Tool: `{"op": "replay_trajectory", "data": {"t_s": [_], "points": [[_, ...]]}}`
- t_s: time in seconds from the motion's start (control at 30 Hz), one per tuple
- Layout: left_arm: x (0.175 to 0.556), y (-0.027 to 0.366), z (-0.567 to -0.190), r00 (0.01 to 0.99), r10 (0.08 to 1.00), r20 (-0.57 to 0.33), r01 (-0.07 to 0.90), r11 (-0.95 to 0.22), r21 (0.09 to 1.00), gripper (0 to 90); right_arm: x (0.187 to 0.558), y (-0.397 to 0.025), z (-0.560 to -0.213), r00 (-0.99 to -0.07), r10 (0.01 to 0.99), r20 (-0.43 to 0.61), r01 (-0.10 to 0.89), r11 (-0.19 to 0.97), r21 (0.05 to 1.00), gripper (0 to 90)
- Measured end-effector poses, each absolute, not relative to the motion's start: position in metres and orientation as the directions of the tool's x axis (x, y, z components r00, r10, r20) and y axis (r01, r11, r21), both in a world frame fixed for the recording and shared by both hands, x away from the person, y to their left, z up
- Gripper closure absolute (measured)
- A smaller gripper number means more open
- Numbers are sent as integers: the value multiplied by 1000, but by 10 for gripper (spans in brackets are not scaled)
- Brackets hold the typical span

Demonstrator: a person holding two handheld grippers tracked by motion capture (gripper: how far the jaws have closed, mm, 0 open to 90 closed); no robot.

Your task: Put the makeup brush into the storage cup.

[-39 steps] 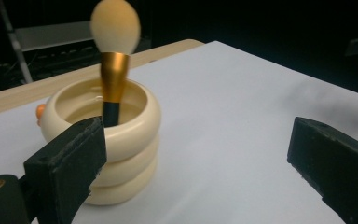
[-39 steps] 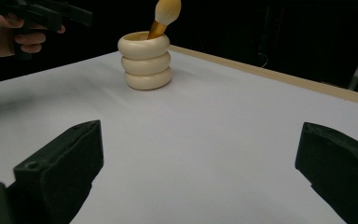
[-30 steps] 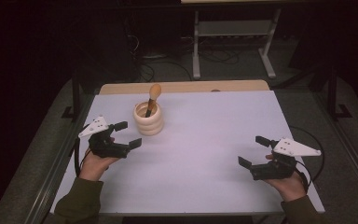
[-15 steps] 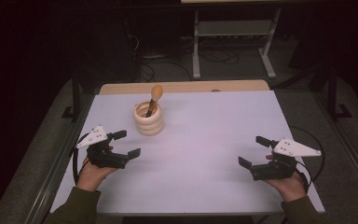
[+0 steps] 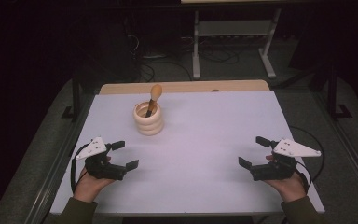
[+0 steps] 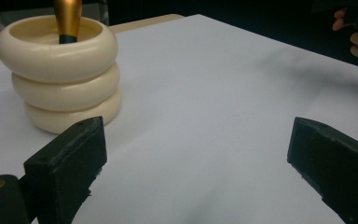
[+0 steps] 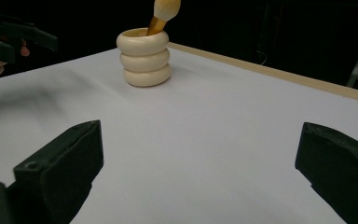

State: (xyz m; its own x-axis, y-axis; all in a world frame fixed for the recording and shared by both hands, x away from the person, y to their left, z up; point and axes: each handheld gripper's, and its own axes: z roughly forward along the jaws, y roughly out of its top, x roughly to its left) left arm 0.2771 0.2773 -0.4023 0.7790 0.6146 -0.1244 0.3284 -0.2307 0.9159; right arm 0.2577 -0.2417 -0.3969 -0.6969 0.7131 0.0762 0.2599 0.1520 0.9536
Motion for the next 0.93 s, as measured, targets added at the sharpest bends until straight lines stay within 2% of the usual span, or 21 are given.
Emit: {"op": "replay_trajectory", "data": {"t_s": [0.93], "points": [[271,275,-406,779,620,-92,326,-275,904,2,258,-242,-399,-694,715,82,271,154,950,3]]}}
